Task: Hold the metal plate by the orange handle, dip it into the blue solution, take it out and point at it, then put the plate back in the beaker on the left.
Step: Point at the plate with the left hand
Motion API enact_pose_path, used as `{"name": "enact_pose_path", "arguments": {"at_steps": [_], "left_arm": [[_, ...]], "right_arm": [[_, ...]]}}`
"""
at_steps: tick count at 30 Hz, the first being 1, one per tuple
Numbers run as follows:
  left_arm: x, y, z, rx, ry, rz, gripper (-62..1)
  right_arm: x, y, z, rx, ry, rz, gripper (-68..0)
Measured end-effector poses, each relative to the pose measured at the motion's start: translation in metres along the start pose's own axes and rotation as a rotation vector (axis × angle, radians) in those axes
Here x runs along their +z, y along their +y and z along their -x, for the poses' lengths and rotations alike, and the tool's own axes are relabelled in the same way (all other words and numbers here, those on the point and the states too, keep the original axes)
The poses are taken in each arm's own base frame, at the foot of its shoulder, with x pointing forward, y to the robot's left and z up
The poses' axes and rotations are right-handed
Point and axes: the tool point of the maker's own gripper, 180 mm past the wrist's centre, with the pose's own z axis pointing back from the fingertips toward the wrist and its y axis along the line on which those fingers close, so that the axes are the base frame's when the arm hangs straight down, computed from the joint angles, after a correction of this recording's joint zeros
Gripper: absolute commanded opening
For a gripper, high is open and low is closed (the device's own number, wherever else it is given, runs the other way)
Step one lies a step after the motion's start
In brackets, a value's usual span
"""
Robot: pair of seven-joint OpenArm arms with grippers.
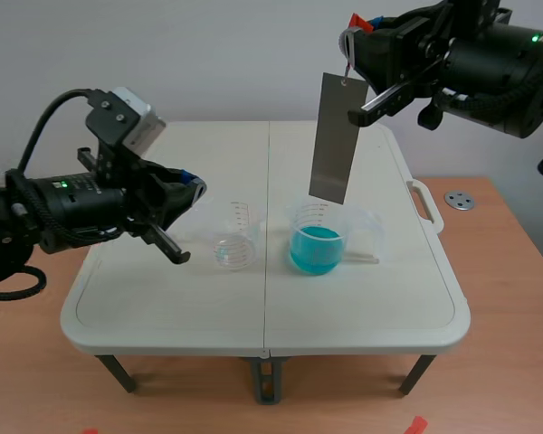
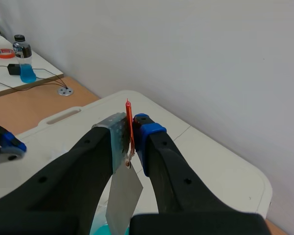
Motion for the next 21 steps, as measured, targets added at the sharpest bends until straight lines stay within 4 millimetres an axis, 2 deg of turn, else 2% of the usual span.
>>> {"name": "enact_pose_path", "arguments": {"at_steps": [5, 10, 17, 21], "left_arm": [[-0.028, -0.023, 0.004, 0.011, 0.018, 0.082, -57.8], [-0.046, -0.039, 0.001, 0.003, -0.004, 0.142, -57.8], [-0.063, -0.043, 0.0, -0.028, -0.018, 0.161, -57.8], [-0.069, -0.031, -0.001, -0.035, -0.036, 0.097, -57.8]], "right_arm": [[0.0, 0.0, 0.0, 0.0, 0.0, 0.0, -66.2], [0.0, 0.0, 0.0, 0.0, 0.0, 0.0, -66.2], [0.0, 0.0, 0.0, 0.0, 0.0, 0.0, -66.2], [0.0, 0.0, 0.0, 0.0, 0.0, 0.0, -66.2]]}}
